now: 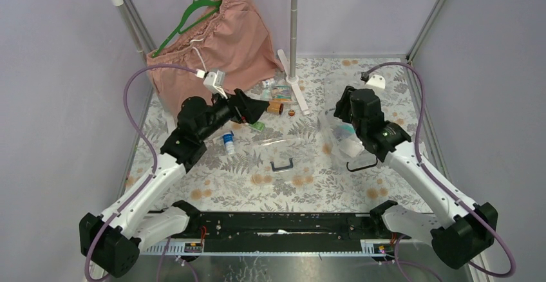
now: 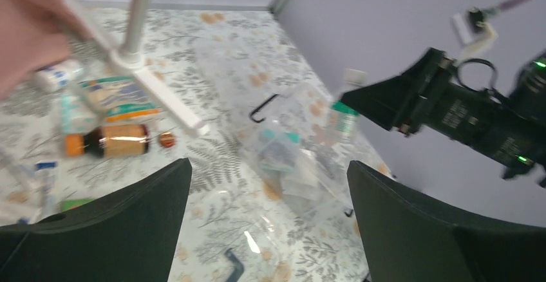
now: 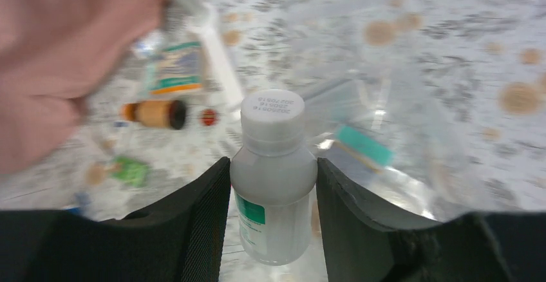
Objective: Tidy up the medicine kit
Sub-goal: Place the pill bottle in the medicine box.
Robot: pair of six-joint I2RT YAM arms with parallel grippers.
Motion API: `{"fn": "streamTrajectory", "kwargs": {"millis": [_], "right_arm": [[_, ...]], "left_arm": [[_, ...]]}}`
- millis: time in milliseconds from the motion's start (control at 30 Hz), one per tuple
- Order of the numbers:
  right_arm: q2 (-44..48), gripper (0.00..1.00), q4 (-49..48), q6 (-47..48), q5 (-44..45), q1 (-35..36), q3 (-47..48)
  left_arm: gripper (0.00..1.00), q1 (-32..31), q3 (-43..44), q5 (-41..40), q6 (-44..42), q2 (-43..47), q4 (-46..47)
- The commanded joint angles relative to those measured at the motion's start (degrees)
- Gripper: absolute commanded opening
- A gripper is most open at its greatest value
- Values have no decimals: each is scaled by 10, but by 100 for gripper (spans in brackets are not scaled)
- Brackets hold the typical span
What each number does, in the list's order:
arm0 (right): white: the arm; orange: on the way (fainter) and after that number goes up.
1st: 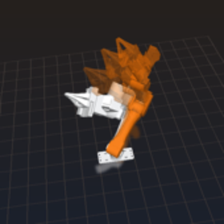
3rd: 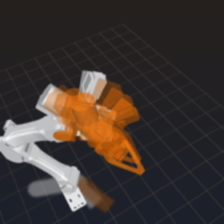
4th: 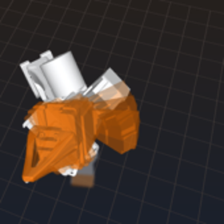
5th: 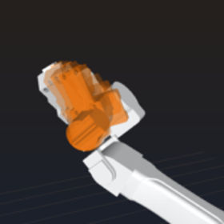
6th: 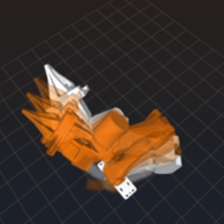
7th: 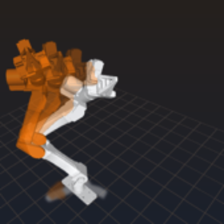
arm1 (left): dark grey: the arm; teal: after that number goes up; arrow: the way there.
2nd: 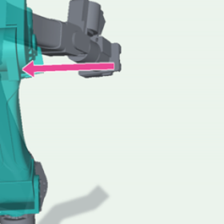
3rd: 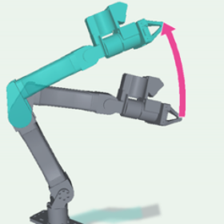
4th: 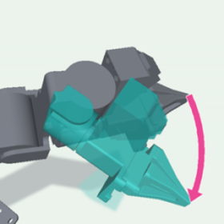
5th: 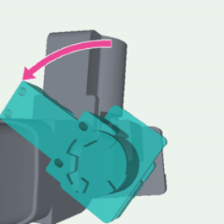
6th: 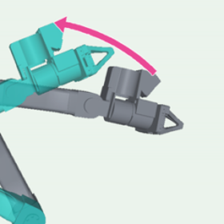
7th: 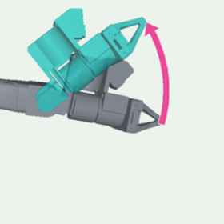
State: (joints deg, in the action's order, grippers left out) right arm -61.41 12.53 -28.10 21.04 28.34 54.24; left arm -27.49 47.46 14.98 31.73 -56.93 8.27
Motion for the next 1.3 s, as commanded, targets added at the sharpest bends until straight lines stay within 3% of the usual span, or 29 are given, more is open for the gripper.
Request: {"fn": "streamTrajectory", "kwargs": {"millis": [0,267,467,700,1067,1267], "right_arm": [[-40,21,86,78,151,0,44],[-165,21,154,98,181,-8,73],[-270,18,233,98,87,-14,119],[-312,25,254,97,51,-21,115],[-263,62,250,97,49,-32,119],[-206,70,260,102,66,-33,125]], "left_arm": [[99,8,31,-107,-42,-3,-93],[99,20,33,-148,-51,-3,-155],[99,22,31,-175,-54,-2,-176],[99,24,33,-188,-58,-6,-197],[99,33,50,-202,-43,-41,-221],[99,49,65,-200,-40,-73,-234]]}}
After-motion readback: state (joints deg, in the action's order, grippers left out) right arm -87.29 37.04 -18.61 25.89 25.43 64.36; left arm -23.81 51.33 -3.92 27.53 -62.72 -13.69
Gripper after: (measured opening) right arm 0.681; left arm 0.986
